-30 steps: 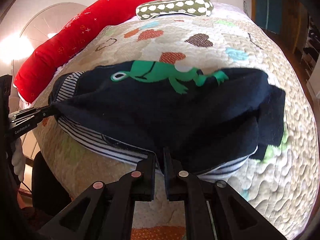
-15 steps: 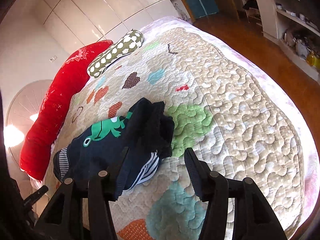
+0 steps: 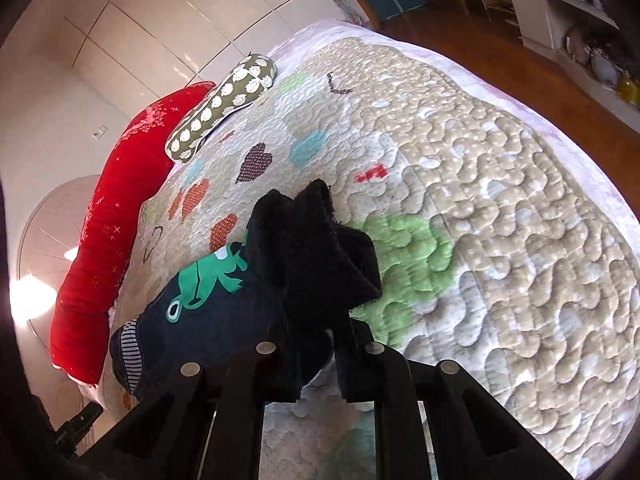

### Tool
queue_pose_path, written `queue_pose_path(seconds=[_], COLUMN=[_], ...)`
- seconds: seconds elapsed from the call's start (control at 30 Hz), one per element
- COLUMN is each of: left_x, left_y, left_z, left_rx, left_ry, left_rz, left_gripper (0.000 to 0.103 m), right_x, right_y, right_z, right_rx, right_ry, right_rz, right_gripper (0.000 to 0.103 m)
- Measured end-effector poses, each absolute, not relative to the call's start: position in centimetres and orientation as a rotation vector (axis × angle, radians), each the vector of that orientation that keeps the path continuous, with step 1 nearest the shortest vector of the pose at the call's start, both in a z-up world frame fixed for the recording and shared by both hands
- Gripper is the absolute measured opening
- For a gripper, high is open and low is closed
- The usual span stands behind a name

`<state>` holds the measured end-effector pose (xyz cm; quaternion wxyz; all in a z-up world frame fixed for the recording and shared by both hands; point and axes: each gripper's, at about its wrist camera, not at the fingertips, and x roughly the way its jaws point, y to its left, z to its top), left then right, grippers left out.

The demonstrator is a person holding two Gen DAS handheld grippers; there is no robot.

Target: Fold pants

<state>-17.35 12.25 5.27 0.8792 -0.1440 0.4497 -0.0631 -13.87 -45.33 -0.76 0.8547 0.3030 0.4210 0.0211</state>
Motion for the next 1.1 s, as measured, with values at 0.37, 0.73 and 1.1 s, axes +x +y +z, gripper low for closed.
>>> queue_pose_path(seconds=[0.37,0.73,1.1], left_x=[-10.8,-7.9,-15.8], left_y=[7.7,8.8,7.1], left_z=[5.1,1.9,8.8], left_rx=[-0.280,-0.356,-0.168], left_ry=[0.968,1.055,0.799], left_rz=[-0.183,-0.102,-0.029], left_gripper=[0.040,0.040,0.064], right_x=[-15.4,-19.2,-12.9], right_y=[-44.8,-41.9,-29.5], right_z=[0.0,4.6,-1.2], right_rx=[0.626,0.497,0.258], right_ry=[0.858,0.754,0.996], right_rz=[-0.079,-0.103,0.058], right_gripper=[0.046,0.047,0.047])
